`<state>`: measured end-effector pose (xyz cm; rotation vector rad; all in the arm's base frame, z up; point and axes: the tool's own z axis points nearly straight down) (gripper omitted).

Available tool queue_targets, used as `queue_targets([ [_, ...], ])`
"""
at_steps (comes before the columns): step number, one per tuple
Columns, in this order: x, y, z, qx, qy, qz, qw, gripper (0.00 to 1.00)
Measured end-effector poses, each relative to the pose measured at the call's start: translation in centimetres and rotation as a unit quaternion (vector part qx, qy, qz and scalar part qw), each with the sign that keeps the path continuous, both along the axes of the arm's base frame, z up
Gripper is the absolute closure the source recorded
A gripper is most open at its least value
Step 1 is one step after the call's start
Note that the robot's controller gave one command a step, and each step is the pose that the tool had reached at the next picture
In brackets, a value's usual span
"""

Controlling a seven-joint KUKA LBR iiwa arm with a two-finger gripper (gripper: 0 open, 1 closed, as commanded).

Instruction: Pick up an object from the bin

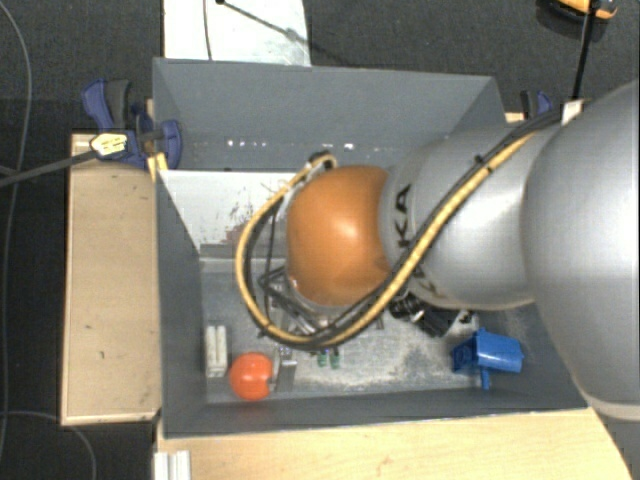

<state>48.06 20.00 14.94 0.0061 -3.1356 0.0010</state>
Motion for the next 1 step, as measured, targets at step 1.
queue_targets([
  [1, 0.19, -0.1, 0.44, 0.001, -0.0036, -0.003, 1.0, 0.0],
])
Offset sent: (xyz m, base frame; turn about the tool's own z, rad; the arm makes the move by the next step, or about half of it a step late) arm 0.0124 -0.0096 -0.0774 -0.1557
